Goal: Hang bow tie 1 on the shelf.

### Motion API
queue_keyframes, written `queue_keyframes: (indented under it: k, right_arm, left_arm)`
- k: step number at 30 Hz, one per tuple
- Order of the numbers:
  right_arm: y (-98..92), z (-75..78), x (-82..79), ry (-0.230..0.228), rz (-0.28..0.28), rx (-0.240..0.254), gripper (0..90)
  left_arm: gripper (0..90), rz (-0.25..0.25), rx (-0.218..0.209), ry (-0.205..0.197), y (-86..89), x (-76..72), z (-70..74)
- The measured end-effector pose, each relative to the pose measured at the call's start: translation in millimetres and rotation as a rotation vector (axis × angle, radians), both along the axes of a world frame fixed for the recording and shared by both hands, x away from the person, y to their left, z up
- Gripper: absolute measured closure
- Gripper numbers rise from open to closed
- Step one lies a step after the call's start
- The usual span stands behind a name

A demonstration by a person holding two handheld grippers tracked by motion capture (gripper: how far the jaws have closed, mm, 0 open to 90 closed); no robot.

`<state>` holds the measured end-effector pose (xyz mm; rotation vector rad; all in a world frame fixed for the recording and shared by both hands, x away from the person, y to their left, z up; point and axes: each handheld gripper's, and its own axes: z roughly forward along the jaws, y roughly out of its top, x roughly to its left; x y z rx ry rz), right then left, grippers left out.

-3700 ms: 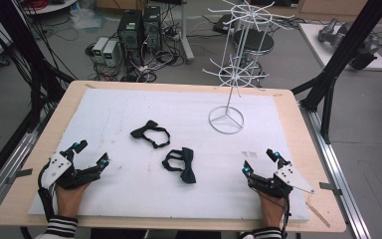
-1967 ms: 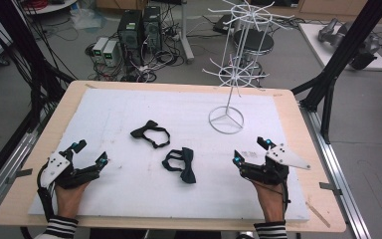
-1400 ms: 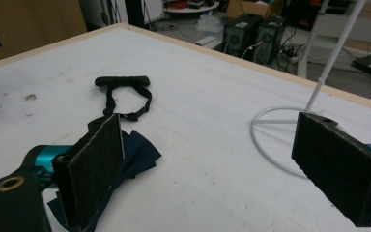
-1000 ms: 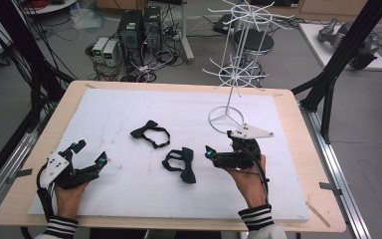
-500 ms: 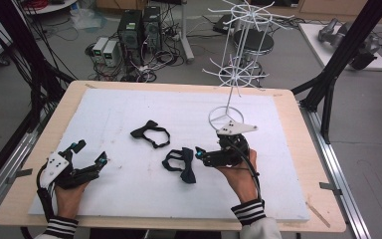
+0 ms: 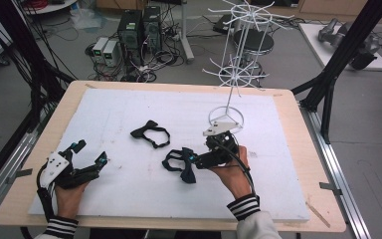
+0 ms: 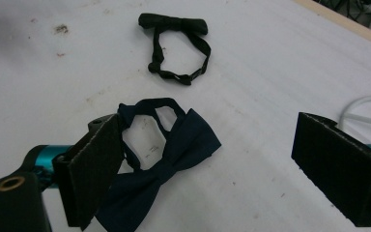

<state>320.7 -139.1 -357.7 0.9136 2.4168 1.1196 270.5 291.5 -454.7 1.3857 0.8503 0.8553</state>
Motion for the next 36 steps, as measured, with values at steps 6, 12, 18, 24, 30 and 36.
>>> queue_keyframes:
  k: [6, 12, 18, 24, 30, 36]
  right_arm:
    - [10.1, -3.5, 6.2, 0.017, 0.02, -0.035, 10.7]
    - [16.5, -8.8, 12.5, 0.05, 0.036, -0.071, 10.7]
    - [22.4, -15.0, 17.3, 0.077, 0.055, -0.104, 10.7]
    - [27.6, -21.8, 21.9, 0.11, 0.059, -0.137, 10.7]
    - [30.9, -27.3, 25.8, 0.14, 0.049, -0.165, 10.8]
    - [36.3, -32.4, 29.6, 0.168, 0.07, -0.2, 10.9]
  left_arm:
    - [13.6, 0.0, 0.0, 0.0, 0.0, 0.0, 0.0]
    - [13.6, 0.0, 0.0, 0.0, 0.0, 0.0, 0.0]
    - [13.6, -0.002, 0.003, 0.0, 0.0, 0.1, 0.1]
    - [13.6, 0.0, 0.001, -0.001, -0.2, 0.1, 0.0]
    - [13.6, 0.0, 0.001, -0.001, -0.2, 0.2, 0.0]
    - [13.6, 0.0, 0.001, -0.001, -0.2, 0.2, 0.0]
